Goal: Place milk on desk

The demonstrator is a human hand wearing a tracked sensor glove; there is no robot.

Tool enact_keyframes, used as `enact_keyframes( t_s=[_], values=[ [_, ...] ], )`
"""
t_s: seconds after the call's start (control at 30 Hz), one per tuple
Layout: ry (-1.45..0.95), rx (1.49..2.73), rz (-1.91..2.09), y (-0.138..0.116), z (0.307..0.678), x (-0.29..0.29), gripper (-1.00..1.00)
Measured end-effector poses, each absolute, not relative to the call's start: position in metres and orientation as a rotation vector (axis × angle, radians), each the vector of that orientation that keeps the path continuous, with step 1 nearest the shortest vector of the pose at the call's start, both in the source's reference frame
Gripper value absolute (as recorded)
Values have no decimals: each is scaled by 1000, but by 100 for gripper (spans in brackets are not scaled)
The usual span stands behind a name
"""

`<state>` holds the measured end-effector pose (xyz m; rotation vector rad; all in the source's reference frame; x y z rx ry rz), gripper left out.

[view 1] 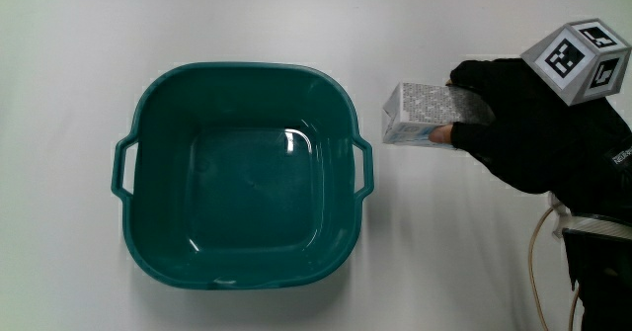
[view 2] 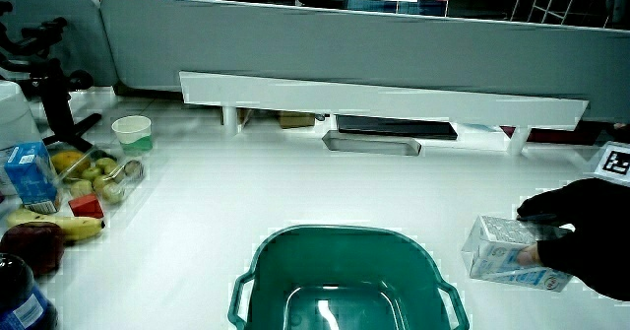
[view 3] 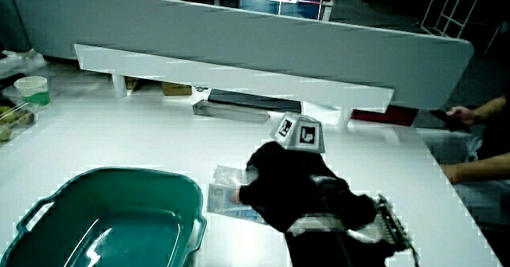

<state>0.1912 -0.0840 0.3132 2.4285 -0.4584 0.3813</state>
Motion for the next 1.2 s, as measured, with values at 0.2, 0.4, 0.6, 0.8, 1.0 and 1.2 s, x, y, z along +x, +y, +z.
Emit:
enact_keyframes(
  t_s=[0.2,0.4,0.6,0.8,1.0,1.2],
  values=[
    [-420,2421,350,-84,327,198,0],
    [-356,2402,316,-85,348,205,0],
    [-321,2382,276,-85,370,207,0],
    [-292,2355,259,-84,396,209,0],
    [-275,2330,243,-81,412,210,0],
    [-273,2340,261,-78,419,211,0]
  ],
)
